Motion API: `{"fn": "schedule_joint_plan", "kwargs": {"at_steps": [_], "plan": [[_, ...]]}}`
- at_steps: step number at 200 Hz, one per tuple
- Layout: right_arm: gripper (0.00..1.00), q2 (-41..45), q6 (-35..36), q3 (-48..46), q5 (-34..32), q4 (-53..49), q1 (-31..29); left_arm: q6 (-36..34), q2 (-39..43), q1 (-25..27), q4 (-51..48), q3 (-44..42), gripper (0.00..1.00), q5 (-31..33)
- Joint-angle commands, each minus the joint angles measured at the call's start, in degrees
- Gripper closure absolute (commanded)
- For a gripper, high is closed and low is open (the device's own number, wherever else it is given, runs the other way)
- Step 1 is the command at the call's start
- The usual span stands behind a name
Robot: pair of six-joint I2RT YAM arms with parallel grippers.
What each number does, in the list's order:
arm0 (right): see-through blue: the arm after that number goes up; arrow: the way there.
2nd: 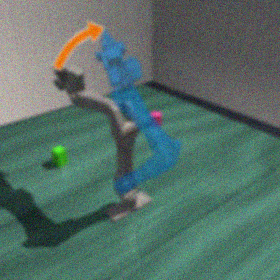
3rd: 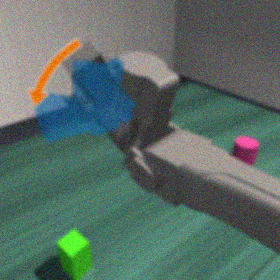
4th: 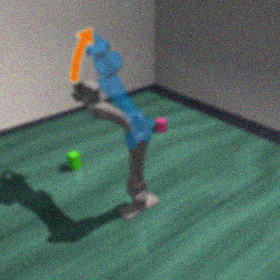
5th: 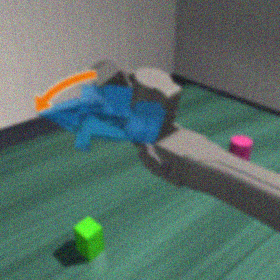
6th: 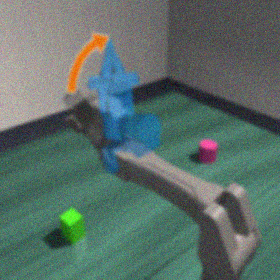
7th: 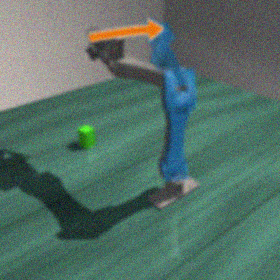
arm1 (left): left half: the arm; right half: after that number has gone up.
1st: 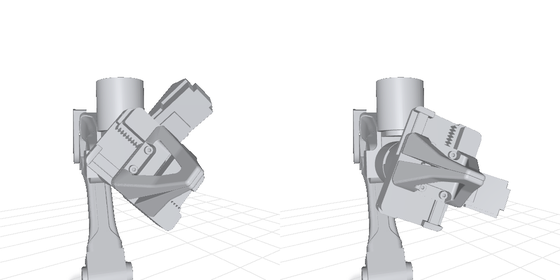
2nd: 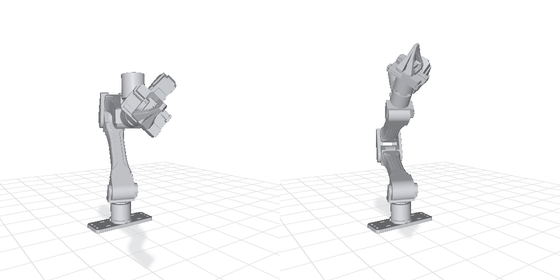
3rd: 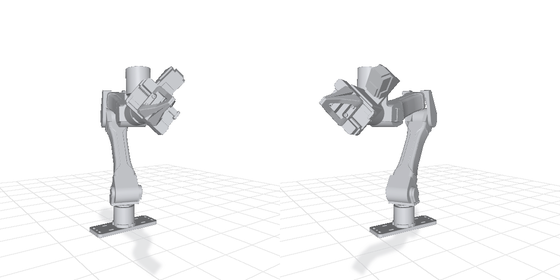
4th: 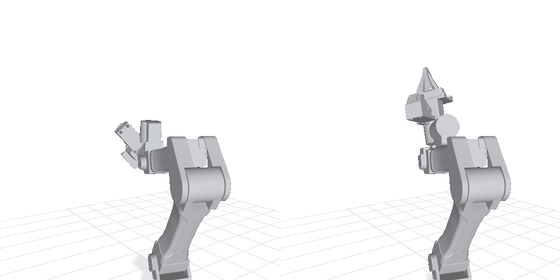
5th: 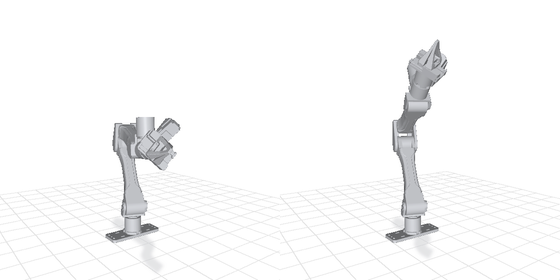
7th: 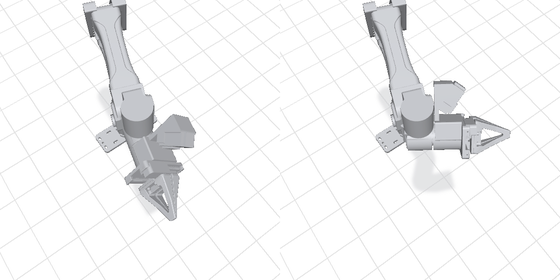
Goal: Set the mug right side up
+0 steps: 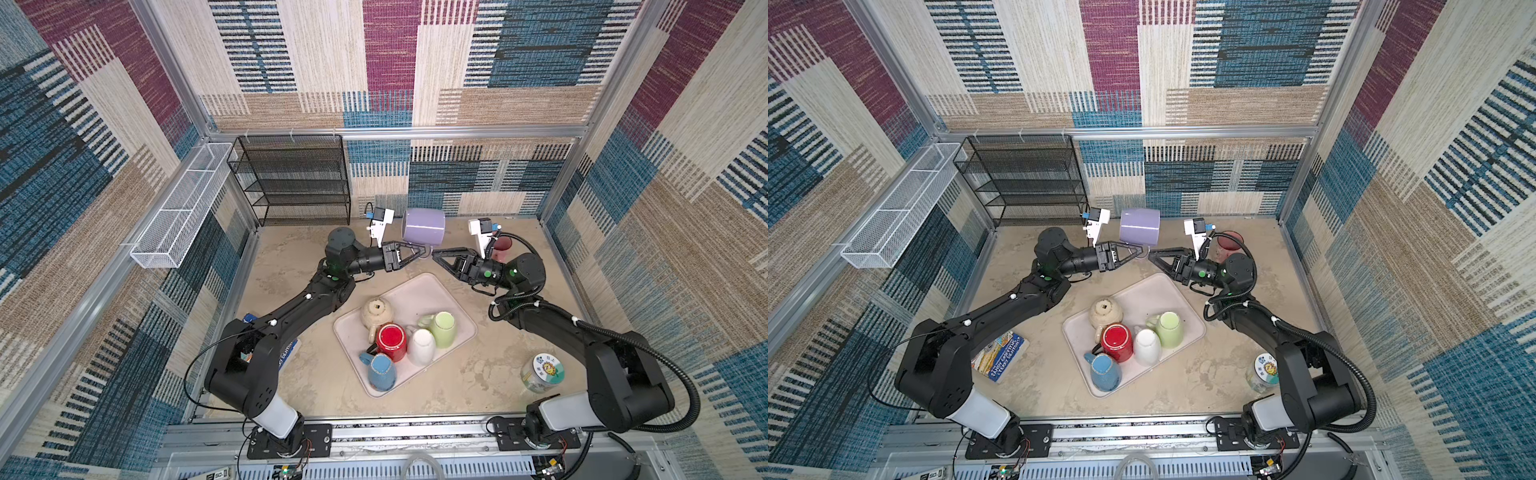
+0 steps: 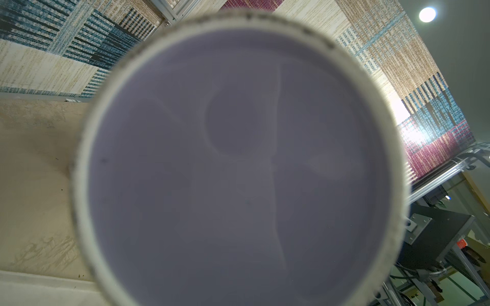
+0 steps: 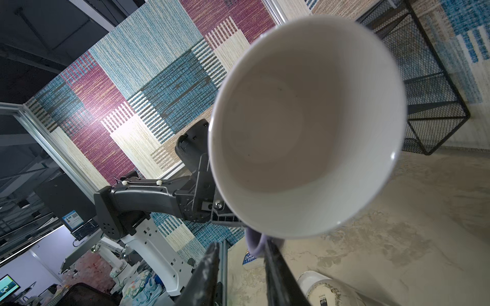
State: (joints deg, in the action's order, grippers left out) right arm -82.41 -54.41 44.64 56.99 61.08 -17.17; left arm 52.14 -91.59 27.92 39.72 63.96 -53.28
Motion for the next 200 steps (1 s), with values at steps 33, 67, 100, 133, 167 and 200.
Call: {"fn": "schedule_joint_plan", "kwargs": {"at_steps": [33, 67, 100, 133, 167, 200], "plan": [[0.64, -2.53, -2.45, 1.98, 1.29, 4.86, -0.22, 0.22, 0.19, 0.29, 5.79, 0.55, 1.0, -2.71], [0.6, -4.04, -3.33, 3.46, 1.37, 5.39, -0.15, 0.54, 0.25, 0.29, 6.51, 0.38, 1.0, -3.15], [0.68, -5.37, -5.04, 4.54, 1.55, 7.78, -0.13, 1.11, -0.05, 0.29, 7.6, -0.02, 1.0, -3.32], [0.78, -6.56, -6.7, 5.18, 1.35, 9.95, -0.1, 2.6, -0.83, 0.29, 10.03, -0.9, 1.0, -3.58], [0.81, -8.53, -9.98, 5.34, 1.39, 14.23, -0.17, 3.4, -2.41, 0.38, 11.47, -1.59, 1.0, -3.78], [0.75, -10.41, -12.97, 5.54, 1.37, 17.68, -0.11, 4.37, -3.38, 0.38, 12.98, -1.62, 1.0, -3.81]]}}
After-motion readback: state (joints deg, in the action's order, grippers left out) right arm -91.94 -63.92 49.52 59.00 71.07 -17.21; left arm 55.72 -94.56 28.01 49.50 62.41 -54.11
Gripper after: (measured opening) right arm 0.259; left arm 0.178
